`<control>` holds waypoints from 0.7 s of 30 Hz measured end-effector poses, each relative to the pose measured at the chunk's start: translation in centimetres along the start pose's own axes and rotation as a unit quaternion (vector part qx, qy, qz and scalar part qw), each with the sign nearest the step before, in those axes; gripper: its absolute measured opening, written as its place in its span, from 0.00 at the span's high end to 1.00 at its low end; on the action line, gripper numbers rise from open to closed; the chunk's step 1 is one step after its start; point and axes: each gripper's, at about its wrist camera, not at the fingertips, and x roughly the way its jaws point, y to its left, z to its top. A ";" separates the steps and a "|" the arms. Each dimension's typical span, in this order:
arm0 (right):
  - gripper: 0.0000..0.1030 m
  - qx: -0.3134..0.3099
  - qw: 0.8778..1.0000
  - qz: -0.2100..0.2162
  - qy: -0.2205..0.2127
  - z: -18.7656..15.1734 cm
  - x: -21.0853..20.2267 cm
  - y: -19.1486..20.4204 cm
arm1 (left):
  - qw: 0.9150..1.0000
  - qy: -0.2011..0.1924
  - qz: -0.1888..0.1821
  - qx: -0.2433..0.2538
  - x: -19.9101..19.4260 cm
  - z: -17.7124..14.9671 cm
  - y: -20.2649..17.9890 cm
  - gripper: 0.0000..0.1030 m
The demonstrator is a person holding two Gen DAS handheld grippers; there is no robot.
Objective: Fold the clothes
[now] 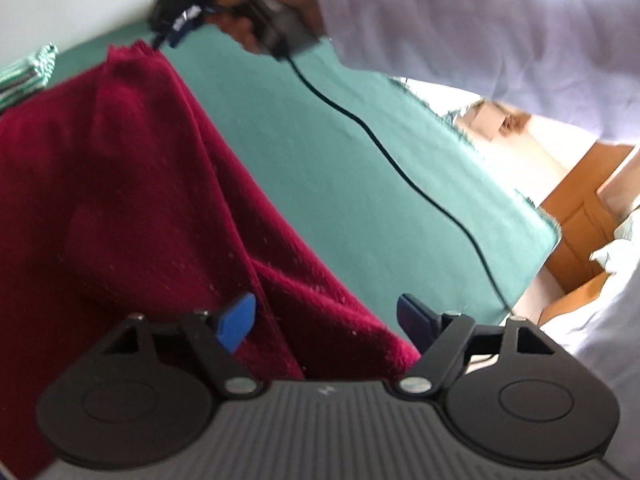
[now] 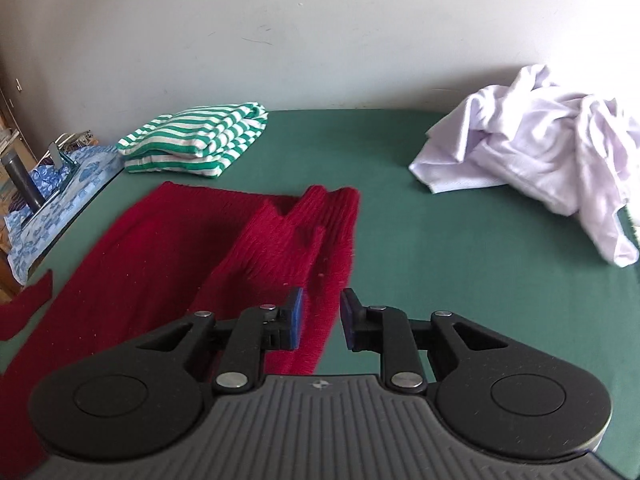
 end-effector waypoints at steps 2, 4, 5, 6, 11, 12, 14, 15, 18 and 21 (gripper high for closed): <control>0.77 0.013 1.000 -0.004 -0.004 -0.1 1.4 0.4 | 1.000 -0.003 0.003 0.000 0.0 -0.4 -0.1 0.18; 0.77 0.025 1.000 -0.010 -0.006 -0.1 2.6 0.7 | 1.000 -0.005 0.009 -0.003 -0.1 -0.6 -0.4 0.17; 0.78 0.025 1.000 -0.014 -0.010 -0.1 3.0 0.8 | 1.000 -0.006 0.011 -0.004 -0.1 -0.6 -0.5 0.18; 0.81 0.016 1.000 -0.021 -0.011 0.0 3.4 1.0 | 1.000 -0.008 0.014 -0.006 -0.1 -0.7 -0.7 0.19; 1.00 -0.038 0.996 -0.071 -0.027 1.7 2.8 3.0 | 0.999 -0.015 0.014 -0.026 -1.0 -1.0 -0.5 0.39; 1.00 -0.032 0.996 -0.082 -0.029 2.1 2.9 2.9 | 0.999 -0.016 0.010 -0.035 -0.8 -0.9 -0.2 0.40; 1.00 -0.019 0.995 -0.091 -0.018 2.9 3.8 2.5 | 0.999 -0.015 0.009 -0.049 0.1 -0.6 0.3 0.41; 1.00 -0.015 0.996 -0.089 -0.006 3.0 4.4 2.2 | 0.999 -0.017 0.010 -0.049 0.2 -0.6 0.2 0.41; 0.89 0.000 0.997 -0.071 -0.008 2.4 3.9 2.0 | 0.998 -0.027 0.008 -0.049 0.4 -0.5 0.1 0.44; 0.57 0.013 1.000 -0.023 0.004 1.9 3.7 1.8 | 0.998 -0.034 -0.009 -0.059 0.4 -0.4 0.5 0.46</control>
